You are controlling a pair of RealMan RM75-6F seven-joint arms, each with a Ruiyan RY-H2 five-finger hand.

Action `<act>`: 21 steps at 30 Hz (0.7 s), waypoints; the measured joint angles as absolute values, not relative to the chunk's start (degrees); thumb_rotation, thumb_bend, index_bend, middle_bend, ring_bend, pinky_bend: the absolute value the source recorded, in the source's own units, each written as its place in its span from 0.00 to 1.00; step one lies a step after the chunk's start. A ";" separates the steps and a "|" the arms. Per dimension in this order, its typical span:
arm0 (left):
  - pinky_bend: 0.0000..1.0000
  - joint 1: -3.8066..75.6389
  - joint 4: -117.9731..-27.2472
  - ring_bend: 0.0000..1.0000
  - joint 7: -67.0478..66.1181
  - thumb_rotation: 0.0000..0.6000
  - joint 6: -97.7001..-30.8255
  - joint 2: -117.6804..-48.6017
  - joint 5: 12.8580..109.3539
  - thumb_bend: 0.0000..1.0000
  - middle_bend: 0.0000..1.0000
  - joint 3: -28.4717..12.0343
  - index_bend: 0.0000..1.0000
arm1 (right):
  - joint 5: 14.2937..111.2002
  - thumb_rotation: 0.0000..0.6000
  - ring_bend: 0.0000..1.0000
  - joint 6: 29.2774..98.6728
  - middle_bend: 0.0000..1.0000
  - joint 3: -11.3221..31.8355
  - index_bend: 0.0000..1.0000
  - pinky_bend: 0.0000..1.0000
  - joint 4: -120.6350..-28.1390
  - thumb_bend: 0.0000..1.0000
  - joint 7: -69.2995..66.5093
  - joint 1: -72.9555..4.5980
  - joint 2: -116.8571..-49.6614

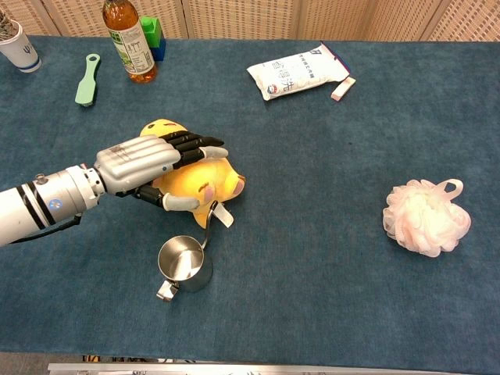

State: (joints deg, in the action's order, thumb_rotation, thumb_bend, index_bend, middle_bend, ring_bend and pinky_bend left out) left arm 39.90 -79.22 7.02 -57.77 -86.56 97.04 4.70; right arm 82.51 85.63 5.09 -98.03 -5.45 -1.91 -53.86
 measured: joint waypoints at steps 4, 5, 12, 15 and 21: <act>0.00 38.87 -81.28 0.00 6.94 0.00 -59.09 -83.89 97.05 0.00 0.00 5.68 0.05 | 82.49 1.00 0.12 85.47 0.26 5.14 0.04 0.23 -97.85 0.04 -5.54 -2.00 -54.04; 0.00 38.65 -81.73 0.00 7.01 0.00 -59.58 -83.54 97.13 0.00 0.00 5.82 0.05 | 82.47 1.00 0.12 85.38 0.26 5.16 0.04 0.23 -97.75 0.04 -5.63 -2.04 -54.11; 0.00 38.75 -83.50 0.00 10.05 0.00 -60.82 -83.84 96.96 0.00 0.00 4.85 0.05 | 82.28 1.00 0.12 85.06 0.26 5.18 0.04 0.23 -96.95 0.04 -6.47 -2.09 -54.41; 0.00 39.69 -83.40 0.00 11.24 0.00 -59.22 -85.26 95.83 0.00 0.00 3.81 0.05 | 82.11 1.00 0.12 85.09 0.26 5.20 0.04 0.23 -96.64 0.04 -6.82 -1.96 -54.42; 0.00 41.52 -81.15 0.00 11.04 0.00 -55.75 -89.30 93.60 0.00 0.00 2.14 0.05 | 81.67 1.00 0.12 85.35 0.26 5.14 0.04 0.23 -96.28 0.04 -7.08 -1.48 -54.31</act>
State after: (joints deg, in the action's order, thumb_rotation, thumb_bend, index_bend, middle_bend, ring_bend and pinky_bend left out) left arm 41.52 -81.15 11.04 -55.75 -89.30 93.60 2.14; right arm 81.67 85.35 5.14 -96.28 -7.08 -1.48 -54.31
